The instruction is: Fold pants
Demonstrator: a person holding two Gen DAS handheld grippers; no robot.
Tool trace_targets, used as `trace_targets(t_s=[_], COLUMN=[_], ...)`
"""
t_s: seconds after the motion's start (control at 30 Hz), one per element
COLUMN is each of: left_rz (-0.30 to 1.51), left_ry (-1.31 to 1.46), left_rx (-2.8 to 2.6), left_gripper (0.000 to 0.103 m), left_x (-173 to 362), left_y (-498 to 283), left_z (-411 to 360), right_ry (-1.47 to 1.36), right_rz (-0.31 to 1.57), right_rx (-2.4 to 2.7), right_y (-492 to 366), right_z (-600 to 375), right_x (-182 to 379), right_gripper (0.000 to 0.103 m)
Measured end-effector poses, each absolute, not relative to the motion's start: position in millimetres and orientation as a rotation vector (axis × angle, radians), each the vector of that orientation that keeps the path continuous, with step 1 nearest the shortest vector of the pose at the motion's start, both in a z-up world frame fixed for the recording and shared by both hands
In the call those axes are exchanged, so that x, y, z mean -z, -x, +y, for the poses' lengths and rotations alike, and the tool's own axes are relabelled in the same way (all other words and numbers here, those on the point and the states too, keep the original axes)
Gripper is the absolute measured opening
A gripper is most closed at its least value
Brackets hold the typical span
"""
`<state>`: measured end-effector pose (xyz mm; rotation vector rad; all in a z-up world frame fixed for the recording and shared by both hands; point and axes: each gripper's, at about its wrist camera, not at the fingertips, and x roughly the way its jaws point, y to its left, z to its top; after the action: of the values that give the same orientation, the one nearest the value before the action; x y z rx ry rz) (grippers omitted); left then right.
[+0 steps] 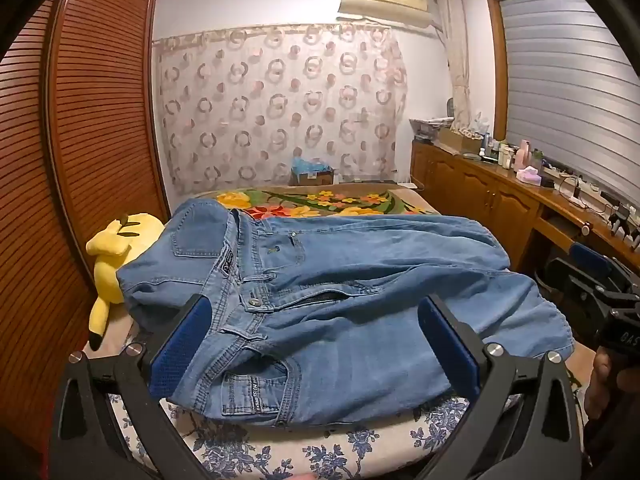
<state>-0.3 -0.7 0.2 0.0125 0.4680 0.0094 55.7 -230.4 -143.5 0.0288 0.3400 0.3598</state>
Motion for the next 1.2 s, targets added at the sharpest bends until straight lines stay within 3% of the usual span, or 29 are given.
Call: trace_targets(t_s=[1.2], left_rz=[0.471], left_ry=[-0.004], left_rx=[-0.006], left_gripper=[0.103], left_x=[-0.1], left_y=[-0.1], left_z=[-0.3], right_ry=[-0.025], right_rz=[0.337], right_rx=[-0.358], right_y=[-54.1], right_z=[-228.8], right_x=[147.3], right_gripper=[0.103])
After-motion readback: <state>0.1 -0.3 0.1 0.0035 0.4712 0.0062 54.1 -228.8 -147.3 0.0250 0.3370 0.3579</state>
